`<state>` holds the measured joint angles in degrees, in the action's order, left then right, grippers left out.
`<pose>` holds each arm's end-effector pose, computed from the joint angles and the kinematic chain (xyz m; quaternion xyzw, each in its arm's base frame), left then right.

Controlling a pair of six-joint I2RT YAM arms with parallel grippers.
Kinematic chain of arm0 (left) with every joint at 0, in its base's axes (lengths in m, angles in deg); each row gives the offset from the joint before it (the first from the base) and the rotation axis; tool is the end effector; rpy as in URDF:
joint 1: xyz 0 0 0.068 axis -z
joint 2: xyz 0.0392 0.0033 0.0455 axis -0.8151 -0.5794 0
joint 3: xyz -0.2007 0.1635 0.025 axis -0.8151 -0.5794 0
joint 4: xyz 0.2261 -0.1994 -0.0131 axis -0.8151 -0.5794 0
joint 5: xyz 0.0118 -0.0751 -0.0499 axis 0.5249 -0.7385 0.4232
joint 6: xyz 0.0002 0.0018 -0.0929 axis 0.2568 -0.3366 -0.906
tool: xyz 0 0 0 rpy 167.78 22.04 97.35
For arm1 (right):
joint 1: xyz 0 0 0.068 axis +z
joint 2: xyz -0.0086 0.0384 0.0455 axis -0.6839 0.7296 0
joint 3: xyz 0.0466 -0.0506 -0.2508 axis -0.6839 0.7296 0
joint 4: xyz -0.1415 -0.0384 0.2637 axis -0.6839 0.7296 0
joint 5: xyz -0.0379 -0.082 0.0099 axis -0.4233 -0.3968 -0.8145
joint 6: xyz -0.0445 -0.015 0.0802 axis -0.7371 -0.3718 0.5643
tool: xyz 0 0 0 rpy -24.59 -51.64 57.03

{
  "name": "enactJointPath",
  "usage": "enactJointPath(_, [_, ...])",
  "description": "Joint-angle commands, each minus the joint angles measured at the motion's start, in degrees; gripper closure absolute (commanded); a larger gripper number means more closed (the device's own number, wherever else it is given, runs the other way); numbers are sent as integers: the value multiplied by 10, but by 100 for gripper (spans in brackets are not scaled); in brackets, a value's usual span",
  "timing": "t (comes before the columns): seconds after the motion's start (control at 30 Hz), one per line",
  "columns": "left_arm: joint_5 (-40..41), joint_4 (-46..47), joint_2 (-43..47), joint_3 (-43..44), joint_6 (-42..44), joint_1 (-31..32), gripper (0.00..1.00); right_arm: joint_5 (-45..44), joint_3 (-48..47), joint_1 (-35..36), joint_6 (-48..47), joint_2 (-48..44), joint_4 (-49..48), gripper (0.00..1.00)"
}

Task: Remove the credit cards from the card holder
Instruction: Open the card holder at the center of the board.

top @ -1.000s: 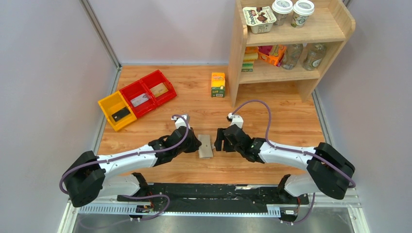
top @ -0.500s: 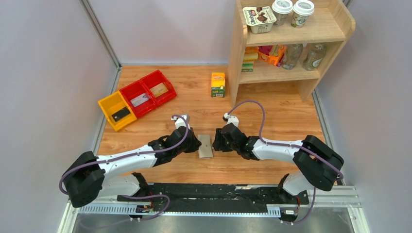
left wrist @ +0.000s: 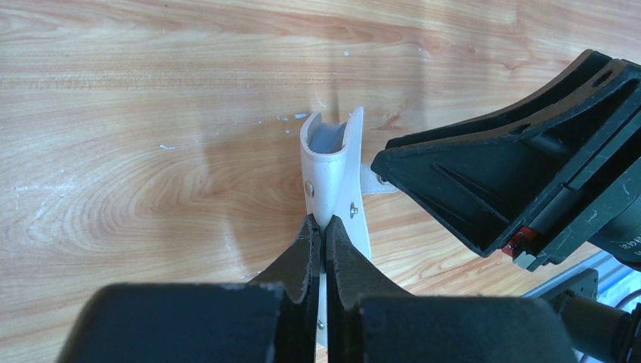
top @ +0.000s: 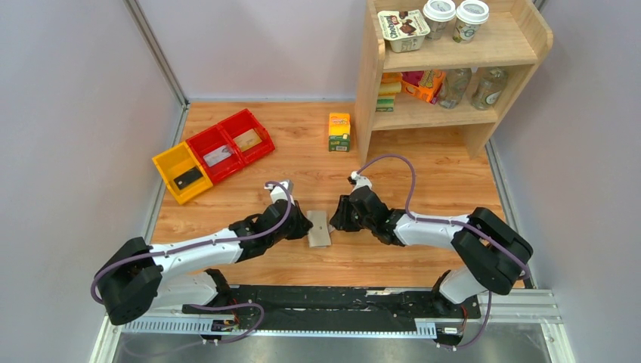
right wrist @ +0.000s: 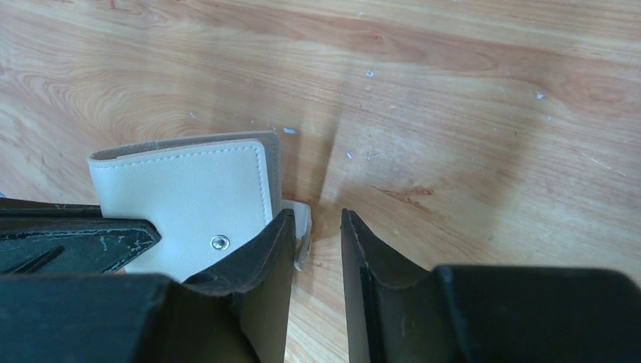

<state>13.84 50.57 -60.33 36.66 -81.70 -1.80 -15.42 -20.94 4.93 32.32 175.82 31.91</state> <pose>0.2004 -0.2292 0.1174 -0.0796 0.8899 -0.2859 0.3465 0.2347 0.2571 0.0740 -0.0485 0.9131 0.2730 0.2990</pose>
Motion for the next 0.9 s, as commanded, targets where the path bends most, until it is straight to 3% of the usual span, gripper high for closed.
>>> enactJointPath(0.0, [-3,43,14,-8,-11,1,100,42,4,-8,-2,8,-46,71])
enactJointPath(0.1, [-3,46,15,-10,-11,2,100,56,3,-10,-3,11,-50,78])
enactJointPath(0.23, [1,47,20,-16,-14,1,100,54,3,-12,-13,-3,-40,100])
enactJointPath(0.33, [6,43,25,-16,-13,2,99,36,1,-15,-24,-31,-10,100])
enactJointPath(0.37, [9,38,26,-14,-13,2,94,30,-2,-17,-30,-43,8,100])
enactJointPath(0.43, [20,8,30,-8,-10,2,60,20,-15,-18,-43,-74,51,100])
enactJointPath(0.47, [30,3,33,-4,-10,2,52,-3,-22,-17,-51,-92,73,100])
enactJointPath(0.5, [39,-18,39,-3,-8,2,38,-8,-29,-18,-58,-110,99,100])
enactJointPath(0.53, [42,-25,42,-2,-8,2,33,-10,-37,-17,-64,-125,119,100])
enactJointPath(0.63, [56,-39,62,-3,-3,2,26,-9,-66,-18,-75,-163,166,100])
enactJointPath(0.87, [76,-64,118,-14,-6,1,25,64,-165,-4,-74,-135,183,100])
